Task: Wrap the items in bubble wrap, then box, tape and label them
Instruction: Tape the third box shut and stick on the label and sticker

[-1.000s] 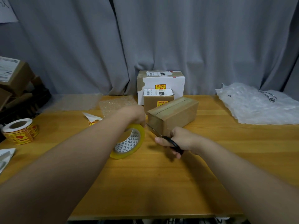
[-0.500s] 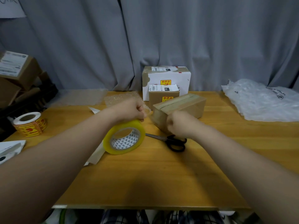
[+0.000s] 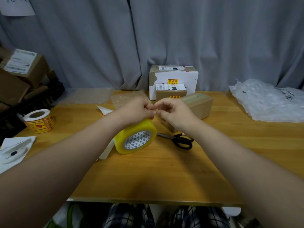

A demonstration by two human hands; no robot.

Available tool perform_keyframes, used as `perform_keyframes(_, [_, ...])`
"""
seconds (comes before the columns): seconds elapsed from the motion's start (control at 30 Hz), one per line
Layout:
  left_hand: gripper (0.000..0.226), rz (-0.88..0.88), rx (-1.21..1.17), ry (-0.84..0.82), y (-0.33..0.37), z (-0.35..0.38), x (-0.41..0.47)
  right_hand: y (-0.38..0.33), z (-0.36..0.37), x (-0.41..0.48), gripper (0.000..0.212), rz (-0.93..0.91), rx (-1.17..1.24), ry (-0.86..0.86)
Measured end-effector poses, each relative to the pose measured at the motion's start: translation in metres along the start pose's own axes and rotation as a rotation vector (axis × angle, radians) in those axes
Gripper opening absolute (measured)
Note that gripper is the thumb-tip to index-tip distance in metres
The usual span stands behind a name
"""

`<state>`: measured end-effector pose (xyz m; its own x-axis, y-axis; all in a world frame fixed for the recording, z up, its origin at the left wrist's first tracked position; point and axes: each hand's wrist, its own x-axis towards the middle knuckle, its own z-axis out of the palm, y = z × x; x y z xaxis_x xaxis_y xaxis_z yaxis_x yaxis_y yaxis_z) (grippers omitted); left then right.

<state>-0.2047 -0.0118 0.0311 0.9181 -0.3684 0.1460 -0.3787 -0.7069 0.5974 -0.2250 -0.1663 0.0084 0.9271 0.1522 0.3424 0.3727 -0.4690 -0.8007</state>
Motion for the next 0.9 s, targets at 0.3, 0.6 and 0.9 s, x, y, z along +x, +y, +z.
perform_keyframes(0.3, [0.044, -0.138, -0.004, -0.01, 0.007, 0.002, -0.01, -0.003, -0.004, -0.008, 0.016, 0.04, -0.161, 0.023])
perform_keyframes(0.6, [0.035, -0.073, 0.312, 0.037, 0.025, 0.017, -0.031, -0.003, -0.033, -0.029, 0.044, 0.341, -0.279, -0.095])
perform_keyframes(0.9, [0.031, 0.423, 0.152, 0.117, 0.051, 0.063, -0.016, 0.036, -0.079, -0.044, 0.005, 0.676, 0.076, 0.063])
